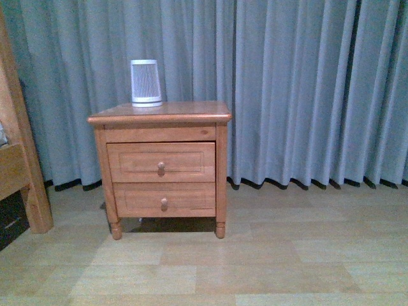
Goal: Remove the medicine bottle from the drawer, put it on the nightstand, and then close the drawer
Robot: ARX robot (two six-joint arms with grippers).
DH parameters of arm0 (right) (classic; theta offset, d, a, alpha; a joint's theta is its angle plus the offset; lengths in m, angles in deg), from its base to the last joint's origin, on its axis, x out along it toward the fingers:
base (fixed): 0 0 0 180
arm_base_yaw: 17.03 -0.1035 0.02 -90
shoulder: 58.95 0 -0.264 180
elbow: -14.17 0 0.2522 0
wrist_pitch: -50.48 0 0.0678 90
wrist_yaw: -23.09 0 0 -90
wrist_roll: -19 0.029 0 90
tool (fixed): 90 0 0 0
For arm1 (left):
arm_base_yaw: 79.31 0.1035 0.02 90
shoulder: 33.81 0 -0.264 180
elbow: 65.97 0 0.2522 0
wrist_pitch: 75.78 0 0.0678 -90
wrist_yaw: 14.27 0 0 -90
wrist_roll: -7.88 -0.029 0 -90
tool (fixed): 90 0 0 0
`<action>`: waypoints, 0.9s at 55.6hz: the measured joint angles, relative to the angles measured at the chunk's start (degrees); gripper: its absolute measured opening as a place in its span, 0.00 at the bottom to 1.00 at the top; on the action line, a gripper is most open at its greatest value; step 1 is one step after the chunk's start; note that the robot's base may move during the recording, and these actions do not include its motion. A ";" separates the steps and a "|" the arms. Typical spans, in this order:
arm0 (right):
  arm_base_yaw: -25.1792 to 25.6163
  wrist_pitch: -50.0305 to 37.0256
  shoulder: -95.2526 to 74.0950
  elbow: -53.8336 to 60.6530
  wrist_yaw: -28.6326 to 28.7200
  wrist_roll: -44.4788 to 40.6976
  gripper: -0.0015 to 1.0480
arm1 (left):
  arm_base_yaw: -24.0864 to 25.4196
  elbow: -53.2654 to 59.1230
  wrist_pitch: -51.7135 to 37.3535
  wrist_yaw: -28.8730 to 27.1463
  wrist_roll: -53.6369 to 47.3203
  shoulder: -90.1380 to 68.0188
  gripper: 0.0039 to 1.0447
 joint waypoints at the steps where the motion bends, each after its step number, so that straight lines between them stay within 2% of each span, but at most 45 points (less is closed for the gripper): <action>1: 0.00 0.00 0.00 0.00 0.00 -0.02 0.93 | 0.00 0.00 0.00 0.00 0.00 0.00 0.94; 50: 0.00 0.00 0.00 0.00 0.00 -0.02 0.93 | -0.02 0.00 0.00 -0.02 0.00 0.00 0.94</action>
